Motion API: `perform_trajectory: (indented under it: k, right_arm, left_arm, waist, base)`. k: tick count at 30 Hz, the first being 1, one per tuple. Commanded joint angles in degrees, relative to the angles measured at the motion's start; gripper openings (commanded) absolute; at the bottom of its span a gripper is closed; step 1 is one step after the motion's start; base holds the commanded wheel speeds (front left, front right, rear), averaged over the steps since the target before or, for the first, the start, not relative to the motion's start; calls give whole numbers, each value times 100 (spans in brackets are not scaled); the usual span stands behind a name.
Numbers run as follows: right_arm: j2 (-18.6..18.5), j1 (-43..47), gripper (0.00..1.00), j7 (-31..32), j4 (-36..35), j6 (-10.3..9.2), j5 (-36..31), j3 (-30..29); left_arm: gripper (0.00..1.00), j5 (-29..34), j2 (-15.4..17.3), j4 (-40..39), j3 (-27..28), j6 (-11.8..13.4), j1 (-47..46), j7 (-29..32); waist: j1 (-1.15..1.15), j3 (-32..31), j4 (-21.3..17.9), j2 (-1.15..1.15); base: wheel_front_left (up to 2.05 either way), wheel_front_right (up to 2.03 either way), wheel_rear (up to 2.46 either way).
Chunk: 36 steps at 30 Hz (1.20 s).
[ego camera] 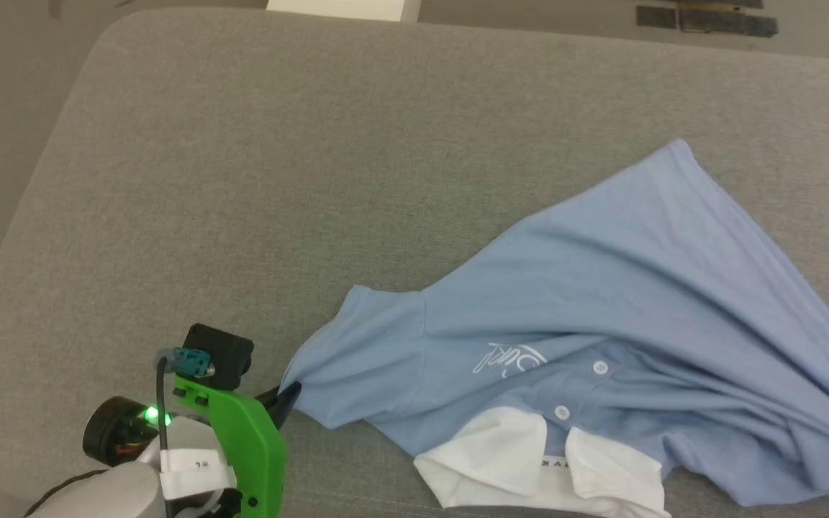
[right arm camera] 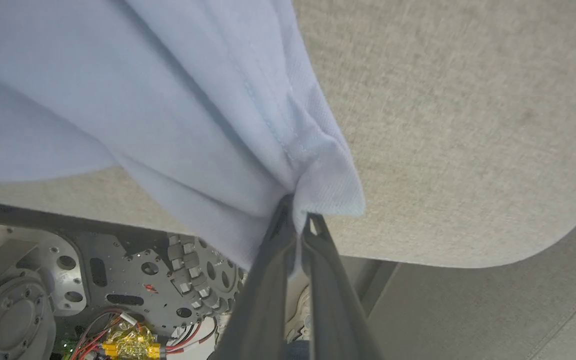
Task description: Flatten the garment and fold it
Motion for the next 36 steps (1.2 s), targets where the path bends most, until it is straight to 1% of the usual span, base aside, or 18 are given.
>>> perform_trajectory:
  k: [1,6,7,8,11,15,19,22,25,30,36]
  right_arm:
    - [116,157,0,94,-91,-9,-128,-112]
    - [475,391,0,349,-527,-9,-370,-428]
    - [503,380,79,362,-611,-9,-383,-476]
    - [515,358,100,387,-722,-9,-379,-522]
    - [443,272,100,505,-1046,-9,-286,-617]
    - [264,-52,100,726,-1539,-9,65,-784]
    - [41,-739,100,971,-2078,-9,262,-724]
    - [26,-1489,100,1153,-2239,-9,338,-526]
    - [54,-2237,100,1363,-2157,-9,289,-261]
    - [67,-3440,100,1732,-1663,-9,17,255]
    - [121,-4414,100,1934,-949,-9,-376,685]
  left_arm:
    - [0,-57,-48,31,16,41,56,-56]
    - [0,-42,-103,74,-1,14,12,-56]
    - [0,-35,-109,81,-3,6,1,-57]
    - [0,-25,-116,87,-4,-1,-13,-62]
    - [0,23,-129,84,-10,-19,-67,-71]
    - [0,116,-146,5,-14,-28,-171,-73]
    - [0,217,-158,-186,12,14,-286,-82]
    - [0,342,-186,-323,6,-5,-421,-90]
    - [0,465,-234,-429,9,-28,-565,-113]
    - [0,651,-383,-590,2,-59,-791,-172]
    - [0,789,-600,-662,-45,-83,-949,-241]
  waist:
    - [0,-69,-65,0]
    - [0,-47,-38,0]
    - [0,-39,-31,0]
    - [0,-22,-17,0]
    - [0,41,40,0]
    - [0,199,170,0]
    - [0,493,355,0]
    - [0,774,575,0]
    - [0,1051,819,0]
    - [0,1529,1244,0]
    - [0,1907,1612,0]
  base:
    - [0,0,0]
    - [0,0,0]
    - [0,0,0]
    - [0,0,0]
    - [0,0,0]
    - [0,0,0]
    - [0,0,0]
    - [0,0,0]
    - [0,0,0]
    - [0,0,0]
    - [0,0,0]
